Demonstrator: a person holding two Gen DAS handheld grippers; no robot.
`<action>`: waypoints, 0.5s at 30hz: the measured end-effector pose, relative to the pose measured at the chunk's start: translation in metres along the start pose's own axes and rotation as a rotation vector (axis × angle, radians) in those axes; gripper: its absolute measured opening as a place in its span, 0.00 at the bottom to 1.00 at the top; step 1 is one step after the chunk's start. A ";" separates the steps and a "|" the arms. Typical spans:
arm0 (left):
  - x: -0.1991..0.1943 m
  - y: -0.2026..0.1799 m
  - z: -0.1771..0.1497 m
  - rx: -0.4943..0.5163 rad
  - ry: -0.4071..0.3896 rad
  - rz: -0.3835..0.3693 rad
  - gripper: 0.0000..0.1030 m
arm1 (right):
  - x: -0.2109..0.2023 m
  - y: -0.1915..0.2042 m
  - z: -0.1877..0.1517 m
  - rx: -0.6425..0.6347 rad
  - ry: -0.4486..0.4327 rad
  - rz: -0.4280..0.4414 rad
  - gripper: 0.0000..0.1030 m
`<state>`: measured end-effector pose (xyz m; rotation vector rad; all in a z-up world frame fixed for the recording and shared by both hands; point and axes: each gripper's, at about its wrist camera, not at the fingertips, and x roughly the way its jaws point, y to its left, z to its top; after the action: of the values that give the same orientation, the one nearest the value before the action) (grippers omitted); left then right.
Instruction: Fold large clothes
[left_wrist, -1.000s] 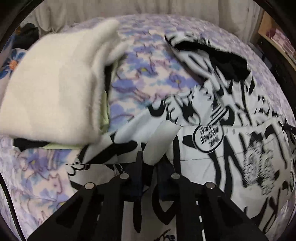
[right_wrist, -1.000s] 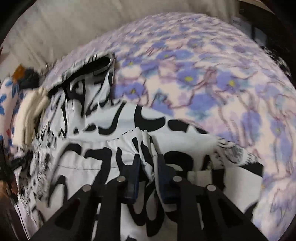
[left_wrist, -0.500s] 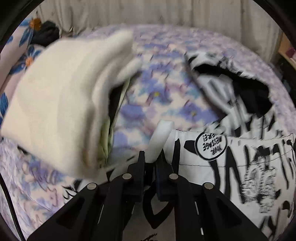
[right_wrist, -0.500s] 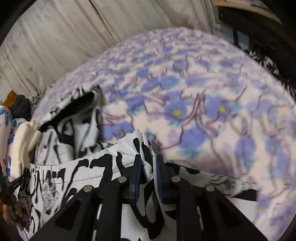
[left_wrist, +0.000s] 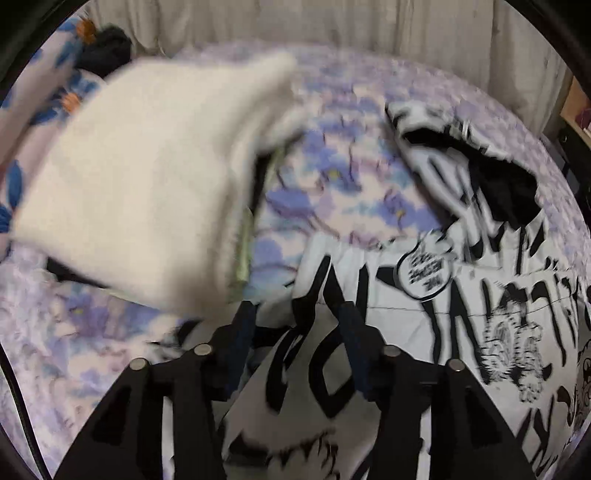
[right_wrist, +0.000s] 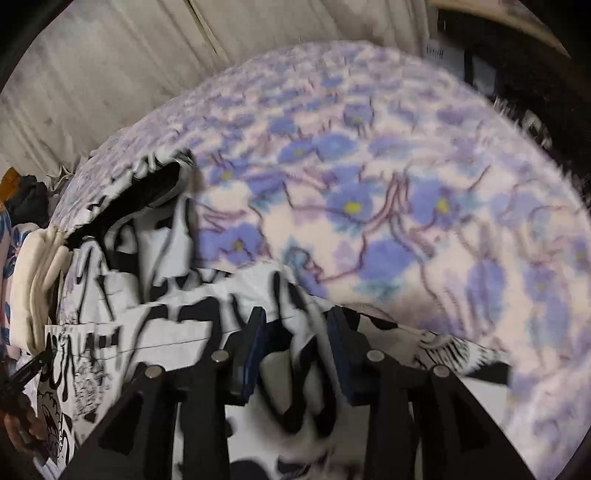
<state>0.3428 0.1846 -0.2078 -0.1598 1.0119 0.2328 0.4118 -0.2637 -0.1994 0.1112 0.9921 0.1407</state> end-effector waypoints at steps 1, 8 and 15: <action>-0.013 -0.003 -0.003 0.007 -0.036 0.010 0.45 | -0.015 0.014 -0.006 -0.016 -0.033 0.023 0.33; -0.064 -0.034 -0.063 -0.105 -0.051 -0.136 0.22 | -0.033 0.121 -0.081 -0.103 0.014 0.269 0.33; -0.041 -0.062 -0.120 0.004 -0.025 -0.036 0.22 | -0.002 0.157 -0.130 -0.229 0.034 0.235 0.30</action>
<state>0.2398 0.0910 -0.2340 -0.1710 0.9840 0.2000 0.2905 -0.1051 -0.2437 0.0153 0.9879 0.4717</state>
